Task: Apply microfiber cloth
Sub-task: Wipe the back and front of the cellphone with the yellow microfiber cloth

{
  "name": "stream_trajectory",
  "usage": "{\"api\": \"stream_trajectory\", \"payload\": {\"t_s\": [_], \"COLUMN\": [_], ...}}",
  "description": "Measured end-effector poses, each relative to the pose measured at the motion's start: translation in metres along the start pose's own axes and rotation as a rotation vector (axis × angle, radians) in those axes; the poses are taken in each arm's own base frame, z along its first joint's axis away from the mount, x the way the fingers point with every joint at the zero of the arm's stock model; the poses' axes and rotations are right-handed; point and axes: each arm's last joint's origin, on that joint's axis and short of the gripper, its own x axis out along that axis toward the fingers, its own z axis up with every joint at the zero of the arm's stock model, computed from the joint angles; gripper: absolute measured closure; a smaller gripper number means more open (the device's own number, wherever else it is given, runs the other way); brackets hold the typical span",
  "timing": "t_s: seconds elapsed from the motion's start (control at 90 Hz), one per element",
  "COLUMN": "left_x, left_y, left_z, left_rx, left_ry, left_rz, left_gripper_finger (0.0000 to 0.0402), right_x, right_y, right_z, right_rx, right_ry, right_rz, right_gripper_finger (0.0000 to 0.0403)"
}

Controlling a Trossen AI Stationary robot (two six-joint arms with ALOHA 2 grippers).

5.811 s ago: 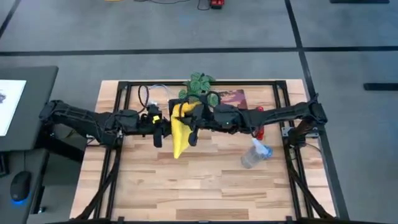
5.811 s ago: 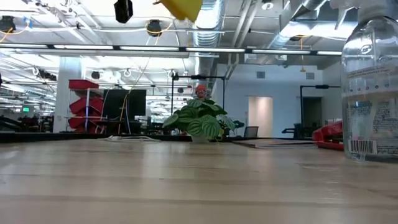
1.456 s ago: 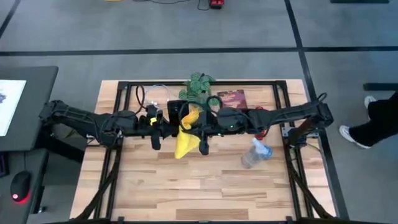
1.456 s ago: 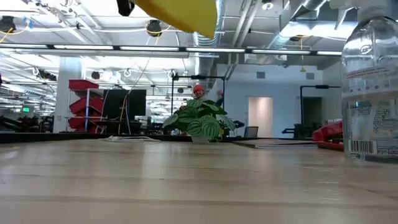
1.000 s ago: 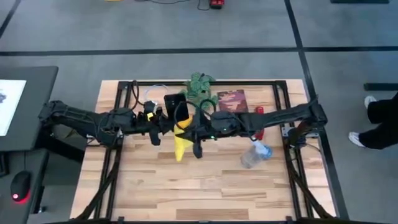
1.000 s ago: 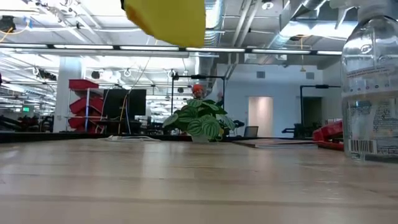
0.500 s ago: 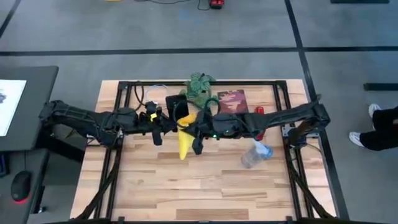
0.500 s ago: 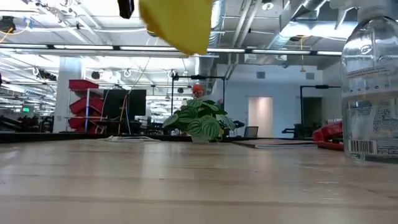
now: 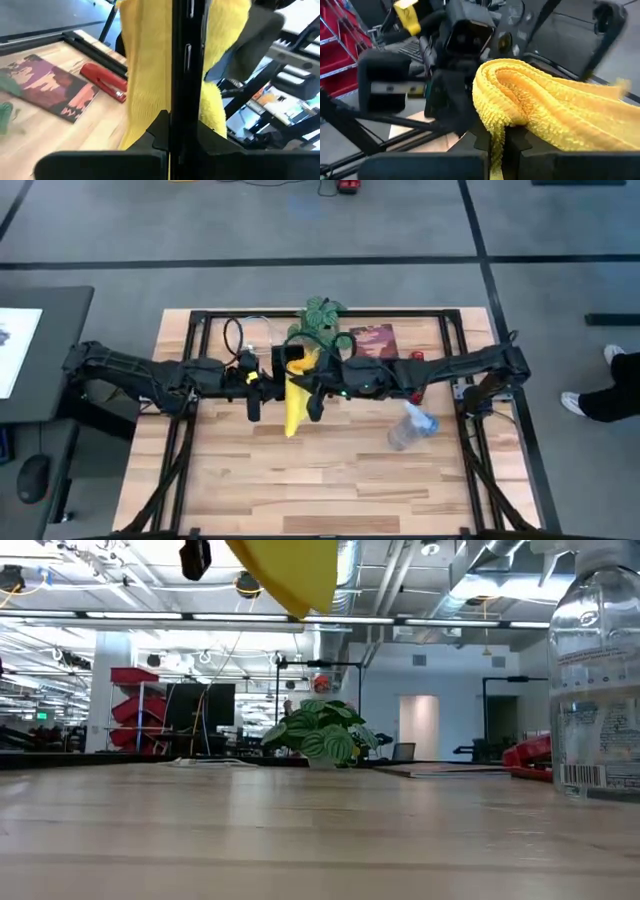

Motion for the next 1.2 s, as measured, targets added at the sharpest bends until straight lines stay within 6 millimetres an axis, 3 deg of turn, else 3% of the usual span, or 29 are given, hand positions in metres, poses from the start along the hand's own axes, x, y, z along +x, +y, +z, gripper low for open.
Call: {"api": "stream_trajectory", "payload": {"t_s": [0.367, 0.544, 0.944, 1.078, 1.2], "left_x": [0.017, 0.017, 0.008, -0.001, -0.007], "left_y": [0.007, 0.007, 0.009, 0.021, 0.028], "left_z": [-0.016, -0.016, -0.015, -0.017, -0.017], "left_rx": [0.024, 0.045, 0.043, 0.022, 0.010], "left_ry": [0.062, 0.098, 0.131, 0.201, 0.228], "left_rz": [0.112, 0.140, 0.177, 0.264, 0.330], "left_gripper_finger": [0.0398, 0.0398, 0.0398, 0.0398, 0.0398], "right_x": [0.026, 0.028, 0.003, 0.000, 0.006], "right_y": [-0.013, -0.017, -0.036, -0.038, -0.036], "right_z": [-0.016, -0.018, -0.001, -0.014, -0.043], "right_rx": [-0.001, -0.032, -0.132, -0.154, -0.201], "right_ry": [0.062, 0.087, 0.172, 0.317, 0.491], "right_rz": [0.038, 0.026, -0.052, -0.016, 0.029], "right_gripper_finger": [0.0403, 0.0403, 0.0403, 0.0403, 0.0403]}}
